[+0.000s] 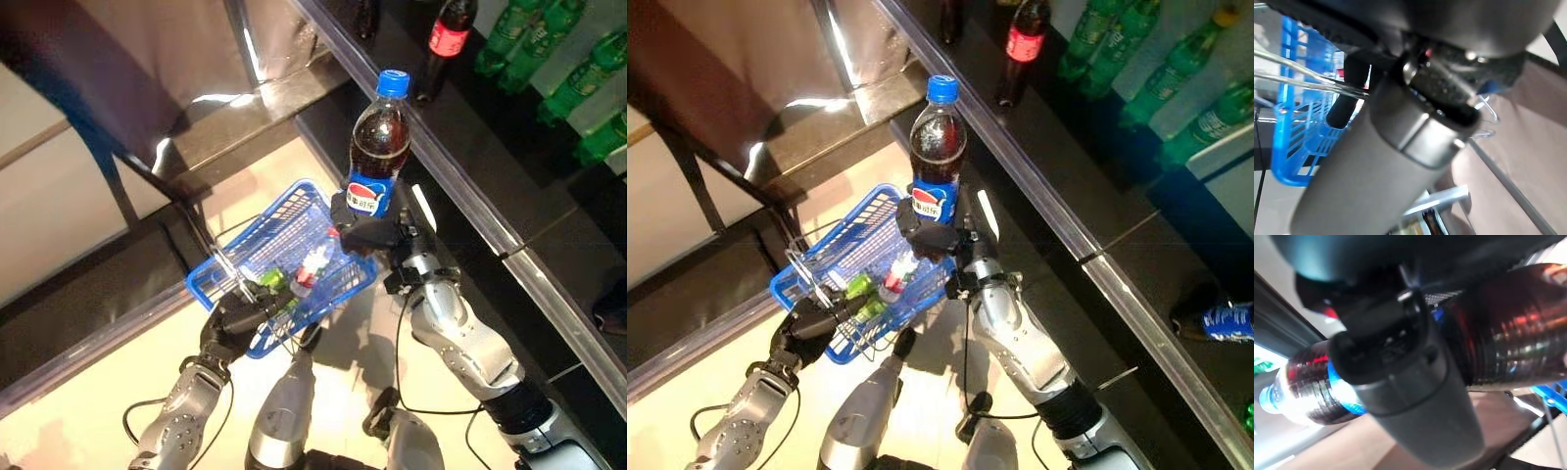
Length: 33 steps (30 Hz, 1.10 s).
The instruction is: Pick up the drink and place into the basket.
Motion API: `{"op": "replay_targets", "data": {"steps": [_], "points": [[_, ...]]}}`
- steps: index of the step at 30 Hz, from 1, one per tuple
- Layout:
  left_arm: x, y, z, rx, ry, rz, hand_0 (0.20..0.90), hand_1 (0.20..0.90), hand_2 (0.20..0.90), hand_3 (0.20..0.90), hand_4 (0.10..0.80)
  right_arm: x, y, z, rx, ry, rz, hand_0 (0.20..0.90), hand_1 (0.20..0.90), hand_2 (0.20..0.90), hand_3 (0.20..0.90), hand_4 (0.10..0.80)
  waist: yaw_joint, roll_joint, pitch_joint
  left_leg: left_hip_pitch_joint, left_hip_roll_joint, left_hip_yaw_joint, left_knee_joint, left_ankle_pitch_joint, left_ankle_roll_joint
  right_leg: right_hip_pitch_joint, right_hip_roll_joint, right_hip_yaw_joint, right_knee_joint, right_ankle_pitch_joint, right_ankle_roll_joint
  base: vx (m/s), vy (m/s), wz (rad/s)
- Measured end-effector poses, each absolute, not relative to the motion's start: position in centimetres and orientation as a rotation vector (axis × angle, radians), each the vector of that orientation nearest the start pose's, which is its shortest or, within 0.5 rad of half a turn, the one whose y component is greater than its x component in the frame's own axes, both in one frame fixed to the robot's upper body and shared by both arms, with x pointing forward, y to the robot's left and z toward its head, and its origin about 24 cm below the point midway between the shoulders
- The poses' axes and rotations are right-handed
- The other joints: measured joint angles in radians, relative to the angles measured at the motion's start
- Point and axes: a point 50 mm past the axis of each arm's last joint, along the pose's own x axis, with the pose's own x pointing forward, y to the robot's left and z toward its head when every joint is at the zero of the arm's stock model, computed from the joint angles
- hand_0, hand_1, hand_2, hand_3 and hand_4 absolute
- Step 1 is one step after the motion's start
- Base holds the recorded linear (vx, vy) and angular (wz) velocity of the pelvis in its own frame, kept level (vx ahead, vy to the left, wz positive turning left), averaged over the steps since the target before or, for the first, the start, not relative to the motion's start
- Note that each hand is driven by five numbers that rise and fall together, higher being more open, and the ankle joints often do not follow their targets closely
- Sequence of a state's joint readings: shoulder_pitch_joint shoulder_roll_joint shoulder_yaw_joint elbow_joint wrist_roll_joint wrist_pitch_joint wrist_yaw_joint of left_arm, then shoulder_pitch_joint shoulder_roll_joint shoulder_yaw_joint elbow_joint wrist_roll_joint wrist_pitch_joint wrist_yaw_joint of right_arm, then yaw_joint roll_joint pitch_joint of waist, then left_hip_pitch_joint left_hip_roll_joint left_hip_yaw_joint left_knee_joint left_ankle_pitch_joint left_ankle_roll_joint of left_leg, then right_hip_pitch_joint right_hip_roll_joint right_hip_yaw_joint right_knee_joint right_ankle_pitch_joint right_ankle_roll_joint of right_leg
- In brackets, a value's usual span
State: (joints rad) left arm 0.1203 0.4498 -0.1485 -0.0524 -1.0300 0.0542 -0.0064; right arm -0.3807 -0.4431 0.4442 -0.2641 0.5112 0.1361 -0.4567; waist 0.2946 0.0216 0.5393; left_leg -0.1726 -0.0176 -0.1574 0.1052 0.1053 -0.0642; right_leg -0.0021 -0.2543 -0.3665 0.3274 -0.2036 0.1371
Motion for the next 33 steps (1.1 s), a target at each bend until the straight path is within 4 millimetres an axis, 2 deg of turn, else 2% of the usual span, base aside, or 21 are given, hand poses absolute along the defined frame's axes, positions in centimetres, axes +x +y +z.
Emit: {"op": "replay_targets", "data": {"steps": [4,9,13,19,24,28,33], "points": [[22.4,19.8,3.3,-0.552,0.248,-0.173,0.3,0.3,0.3,0.2,0.1,28.3,-10.1,15.6,0.065,-0.254,0.137,0.3,0.3,0.3,0.2,0.1,0.033,0.001,0.0,-0.001,-0.005,-0.019,0.002,0.0,-0.004,0.012,0.001,-0.018,-0.003,-0.007,0.002,0.036,-0.057,0.15],[22.2,20.0,2.9,-0.514,0.32,-0.216,0.3,0.3,0.3,0.2,0.1,28.6,-9.8,16.9,0.083,-0.295,0.099,0.3,0.3,0.3,0.2,0.1,0.052,0.001,0.0,0.0,-0.019,-0.053,0.002,-0.001,-0.007,0.04,0.001,-0.017,-0.016,-0.022,0.012,0.042,-0.033,0.24],[22.1,20.0,2.8,-0.509,0.343,-0.253,0.3,0.3,0.3,0.2,0.1,28.6,-9.2,17.0,0.121,-0.293,0.087,0.3,0.3,0.3,0.2,0.1,0.076,0.001,-0.001,0.003,-0.023,-0.069,0.004,-0.001,-0.007,0.054,0.0,-0.017,-0.019,-0.028,0.013,0.022,-0.028,0.12],[22.1,20.4,4.1,-0.439,0.312,-0.366,0.3,0.3,0.3,0.2,0.1,28.5,-7.4,15.1,0.111,-0.213,0.137,0.3,0.3,0.3,0.2,0.1,0.092,0.0,-0.001,0.004,-0.025,-0.077,0.02,-0.007,-0.008,0.064,-0.001,-0.024,-0.014,-0.032,0.008,0.028,-0.018,0.06],[23.0,19.5,6.6,-0.379,0.23,-0.48,0.3,0.3,0.3,0.2,0.1,29.0,-6.5,12.6,0.101,-0.093,0.146,0.3,0.3,0.3,0.2,0.1,0.098,0.0,-0.001,0.003,-0.031,-0.097,0.033,-0.013,-0.009,0.071,-0.011,-0.038,0.003,-0.04,0.009,0.06,-0.008,0.09],[22.9,18.1,7.0,-0.382,0.217,-0.571,0.3,0.3,0.3,0.2,0.1,28.9,-6.0,12.1,0.098,-0.07,0.157,0.3,0.3,0.3,0.2,0.1,0.105,-0.001,-0.001,0.001,-0.032,-0.099,0.034,-0.013,-0.008,0.069,-0.012,-0.038,0.006,-0.041,0.008,0.037,0.004,0.01],[23.0,17.9,7.2,-0.343,0.207,-0.61,0.3,0.3,0.3,0.2,0.1,29.1,-5.5,11.6,0.101,-0.047,0.157,0.3,0.3,0.3,0.2,0.1,0.114,-0.001,-0.001,0.002,-0.041,-0.1,0.036,-0.01,-0.01,0.069,-0.017,-0.04,0.018,-0.048,0.012,0.051,0.004,0.01]]}}
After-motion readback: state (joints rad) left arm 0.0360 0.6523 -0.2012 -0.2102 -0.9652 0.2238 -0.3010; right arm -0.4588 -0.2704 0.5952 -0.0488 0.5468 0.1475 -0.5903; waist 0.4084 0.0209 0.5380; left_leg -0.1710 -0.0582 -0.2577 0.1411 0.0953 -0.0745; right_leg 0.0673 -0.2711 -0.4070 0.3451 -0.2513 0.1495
